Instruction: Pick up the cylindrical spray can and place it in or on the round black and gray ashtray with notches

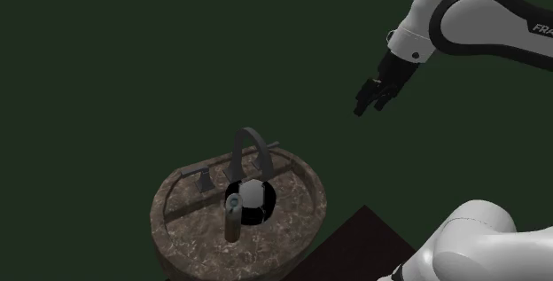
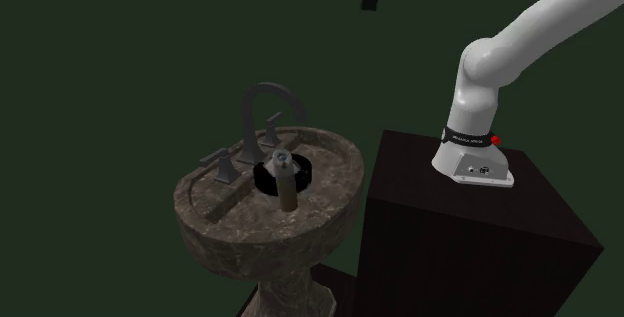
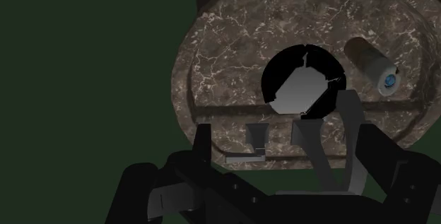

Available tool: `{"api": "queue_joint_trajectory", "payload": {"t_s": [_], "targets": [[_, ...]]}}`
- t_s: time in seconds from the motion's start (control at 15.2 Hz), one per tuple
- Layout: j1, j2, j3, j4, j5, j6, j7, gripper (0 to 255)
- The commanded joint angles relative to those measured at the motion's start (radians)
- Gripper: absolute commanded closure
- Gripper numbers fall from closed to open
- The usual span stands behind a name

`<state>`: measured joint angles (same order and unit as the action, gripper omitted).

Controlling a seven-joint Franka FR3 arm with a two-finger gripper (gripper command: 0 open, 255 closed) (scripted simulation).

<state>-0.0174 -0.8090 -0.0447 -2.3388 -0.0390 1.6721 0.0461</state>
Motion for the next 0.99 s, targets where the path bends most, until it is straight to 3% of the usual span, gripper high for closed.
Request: {"api": "queue_joint_trajectory", "payload": {"t_s": [0.0, 0.46, 0.92], "targets": [[0.000, 0.000, 0.000, 0.000, 0.000, 0.000, 0.000, 0], [0.038, 0.051, 0.095, -0.152, 0.047, 0.216, 0.097, 0], [0.074, 0.182, 0.199, -0.240, 0.081, 0.450, 0.199, 0]]}}
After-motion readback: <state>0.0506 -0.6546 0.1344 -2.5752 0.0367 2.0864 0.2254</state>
